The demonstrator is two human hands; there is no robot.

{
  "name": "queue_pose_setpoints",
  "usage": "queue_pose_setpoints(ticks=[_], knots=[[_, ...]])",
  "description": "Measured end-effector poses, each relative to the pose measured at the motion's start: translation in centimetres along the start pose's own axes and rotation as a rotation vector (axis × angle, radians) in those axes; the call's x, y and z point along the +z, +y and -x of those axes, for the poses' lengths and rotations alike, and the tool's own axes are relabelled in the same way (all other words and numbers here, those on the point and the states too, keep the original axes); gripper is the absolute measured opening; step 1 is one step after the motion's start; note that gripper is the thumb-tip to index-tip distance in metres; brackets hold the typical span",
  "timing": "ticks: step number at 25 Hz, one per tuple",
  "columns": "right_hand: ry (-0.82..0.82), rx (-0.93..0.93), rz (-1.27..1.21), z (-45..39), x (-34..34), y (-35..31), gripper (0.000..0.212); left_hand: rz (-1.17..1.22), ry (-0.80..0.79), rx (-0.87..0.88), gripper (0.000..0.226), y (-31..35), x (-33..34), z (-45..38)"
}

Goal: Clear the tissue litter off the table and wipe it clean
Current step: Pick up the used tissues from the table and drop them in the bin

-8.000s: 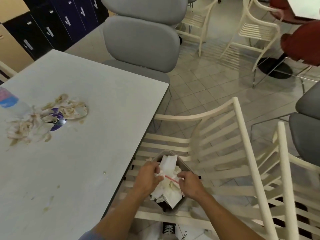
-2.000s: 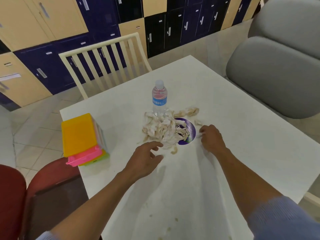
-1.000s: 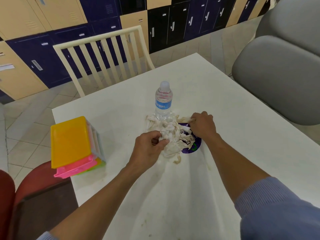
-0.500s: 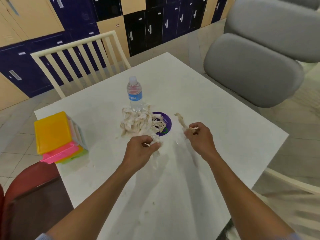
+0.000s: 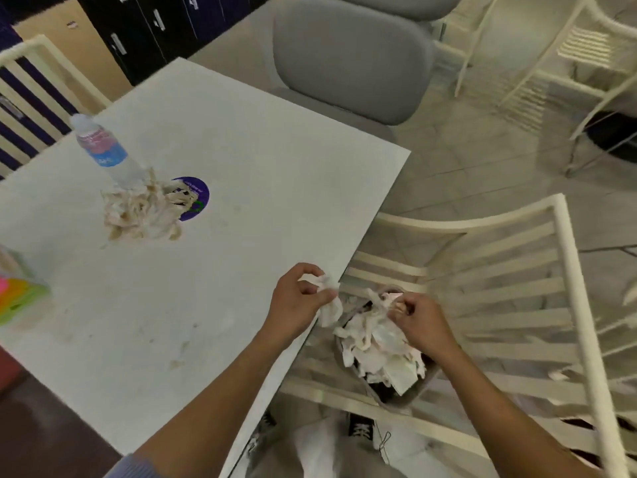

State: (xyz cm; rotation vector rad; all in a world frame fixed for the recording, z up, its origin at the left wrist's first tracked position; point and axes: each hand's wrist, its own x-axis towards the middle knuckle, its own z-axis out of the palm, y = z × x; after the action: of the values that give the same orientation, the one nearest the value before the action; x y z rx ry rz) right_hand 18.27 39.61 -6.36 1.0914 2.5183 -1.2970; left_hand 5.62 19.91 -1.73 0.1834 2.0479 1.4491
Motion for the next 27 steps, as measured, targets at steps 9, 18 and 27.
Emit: queue_pose_setpoints(ticks=[9,18,27], knots=[[-0.137,0.076,0.142,3.6,1.2,7.6,0.058,-0.287,-0.039,-0.012,0.022,-5.9,11.1,-0.8],[0.003,-0.012,0.087,6.1,-0.4,5.9,0.061,-0.857,-0.378,0.089,0.036,-9.3,12.5,-1.8],[-0.042,-0.268,0.081,3.6,2.2,-3.8,0.043,-0.577,-0.026,0.134,0.018,-2.8,4.7,-1.0]])
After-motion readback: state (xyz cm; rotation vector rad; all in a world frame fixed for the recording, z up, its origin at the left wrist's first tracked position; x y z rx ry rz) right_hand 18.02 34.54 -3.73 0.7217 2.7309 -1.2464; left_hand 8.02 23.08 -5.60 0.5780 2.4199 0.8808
